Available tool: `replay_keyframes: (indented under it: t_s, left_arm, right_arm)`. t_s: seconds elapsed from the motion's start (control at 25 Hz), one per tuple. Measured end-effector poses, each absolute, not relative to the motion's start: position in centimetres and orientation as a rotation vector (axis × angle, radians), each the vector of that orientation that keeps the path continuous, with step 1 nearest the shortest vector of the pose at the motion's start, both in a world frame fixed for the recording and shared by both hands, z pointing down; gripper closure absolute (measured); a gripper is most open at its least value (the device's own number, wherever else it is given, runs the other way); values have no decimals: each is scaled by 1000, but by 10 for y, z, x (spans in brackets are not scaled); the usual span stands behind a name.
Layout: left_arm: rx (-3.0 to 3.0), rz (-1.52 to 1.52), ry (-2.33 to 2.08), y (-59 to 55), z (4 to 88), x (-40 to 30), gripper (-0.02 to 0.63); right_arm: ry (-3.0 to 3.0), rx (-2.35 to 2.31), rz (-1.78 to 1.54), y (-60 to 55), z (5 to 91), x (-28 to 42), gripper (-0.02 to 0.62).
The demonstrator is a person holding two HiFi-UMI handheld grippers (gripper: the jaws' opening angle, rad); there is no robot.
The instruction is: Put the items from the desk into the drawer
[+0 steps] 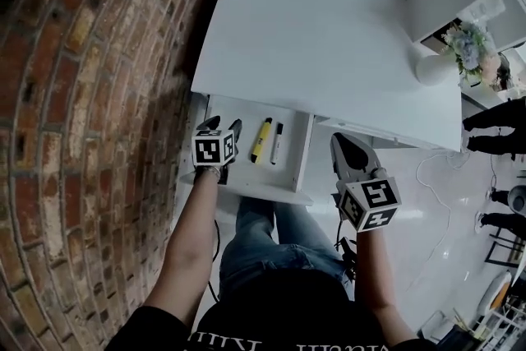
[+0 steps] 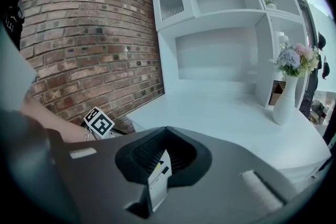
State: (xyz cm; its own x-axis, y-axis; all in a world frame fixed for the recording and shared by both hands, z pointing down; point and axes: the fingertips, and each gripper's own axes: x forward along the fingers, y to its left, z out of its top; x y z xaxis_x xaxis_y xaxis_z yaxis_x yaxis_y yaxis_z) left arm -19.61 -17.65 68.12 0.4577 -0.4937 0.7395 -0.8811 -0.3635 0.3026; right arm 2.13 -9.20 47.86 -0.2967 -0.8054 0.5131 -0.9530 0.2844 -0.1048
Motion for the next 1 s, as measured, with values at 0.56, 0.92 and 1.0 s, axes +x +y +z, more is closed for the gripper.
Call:
replay_keyframes:
  t_s: [0.56, 0.92, 1.0]
  left_arm:
    - [2357, 627, -1230, -175, 558, -215, 355]
    - [2597, 365, -1351, -171, 450, -227, 356]
    - [2649, 278, -1380, -167, 424, -229, 356]
  right_arm:
    - [-2264, 1750, 411, -83, 405, 0, 589]
    - [-2285, 1805, 323, -78, 378, -4, 589]
    - [-2294, 1812, 306, -80, 373, -3, 589]
